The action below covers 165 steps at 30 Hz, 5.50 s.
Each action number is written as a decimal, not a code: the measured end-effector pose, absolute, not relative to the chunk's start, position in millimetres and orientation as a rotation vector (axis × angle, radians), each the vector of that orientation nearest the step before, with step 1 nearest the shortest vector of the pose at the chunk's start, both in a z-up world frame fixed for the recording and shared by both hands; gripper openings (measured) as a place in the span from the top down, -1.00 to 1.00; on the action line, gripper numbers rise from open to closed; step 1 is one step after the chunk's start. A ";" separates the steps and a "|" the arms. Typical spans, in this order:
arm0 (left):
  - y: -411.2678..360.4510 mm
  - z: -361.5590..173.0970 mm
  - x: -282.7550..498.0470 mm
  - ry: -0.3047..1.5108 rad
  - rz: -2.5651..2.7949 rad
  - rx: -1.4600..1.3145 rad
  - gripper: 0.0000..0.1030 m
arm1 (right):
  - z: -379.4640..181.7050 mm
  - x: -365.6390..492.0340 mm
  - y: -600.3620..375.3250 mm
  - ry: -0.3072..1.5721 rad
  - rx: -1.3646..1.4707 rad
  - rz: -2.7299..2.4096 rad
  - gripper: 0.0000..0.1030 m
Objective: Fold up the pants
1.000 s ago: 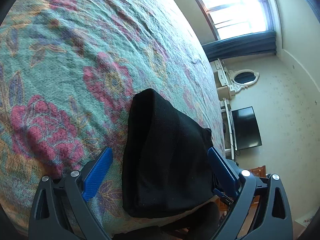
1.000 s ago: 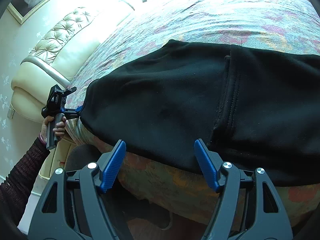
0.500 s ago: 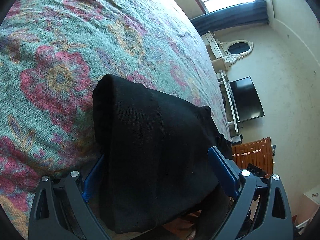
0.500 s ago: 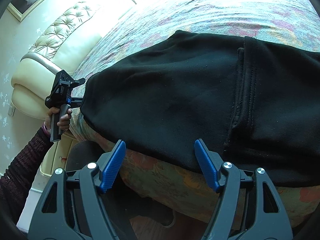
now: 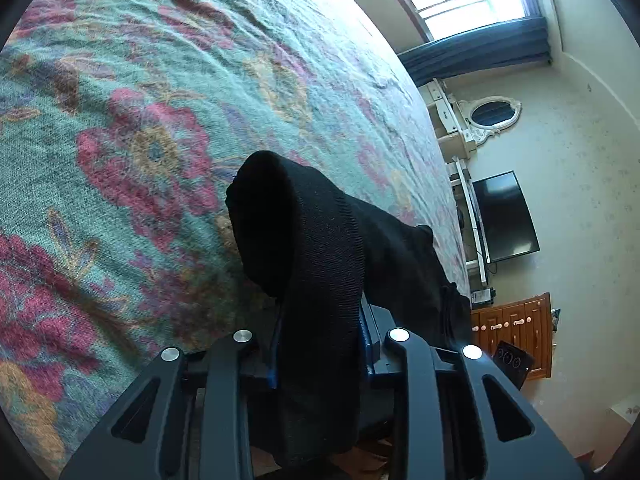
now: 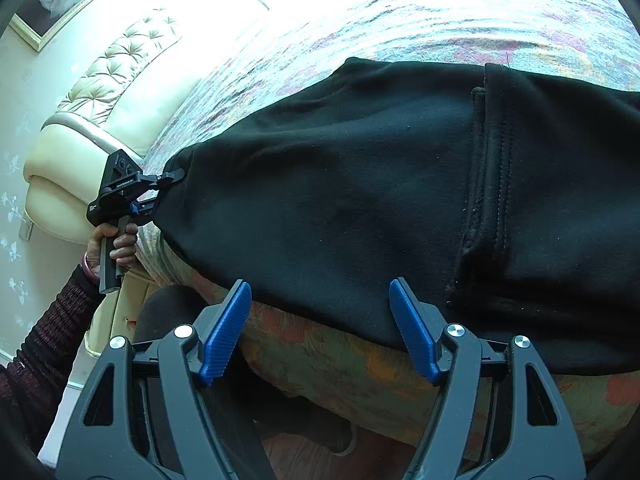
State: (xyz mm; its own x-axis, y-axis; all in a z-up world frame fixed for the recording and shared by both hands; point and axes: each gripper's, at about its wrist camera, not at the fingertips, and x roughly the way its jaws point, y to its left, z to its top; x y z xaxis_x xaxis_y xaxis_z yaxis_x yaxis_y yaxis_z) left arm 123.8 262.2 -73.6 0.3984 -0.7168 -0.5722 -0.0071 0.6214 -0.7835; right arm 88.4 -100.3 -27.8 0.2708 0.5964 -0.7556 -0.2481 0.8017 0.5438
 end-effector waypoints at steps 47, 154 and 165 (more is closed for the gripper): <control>-129.7 -33.9 143.1 1.125 -0.557 -0.272 -0.19 | -0.8 68.4 -206.6 0.993 0.618 0.475 -0.39; -28.3 -47.1 72.5 1.054 -0.328 -0.628 -0.51 | -7.7 106.2 -390.3 1.218 0.745 0.392 0.84; -27.3 -48.6 70.3 1.051 -0.320 -0.593 -0.51 | -7.4 105.8 -390.3 1.208 0.683 0.355 0.86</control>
State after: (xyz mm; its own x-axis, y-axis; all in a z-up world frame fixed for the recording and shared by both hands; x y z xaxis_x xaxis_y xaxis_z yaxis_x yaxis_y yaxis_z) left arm 70.3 -27.3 -48.6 0.4711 -0.5162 -0.7153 -0.0301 0.8010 -0.5979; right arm 105.8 -390.3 -7.4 0.3343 0.5919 -0.7334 0.1008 0.7512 0.6523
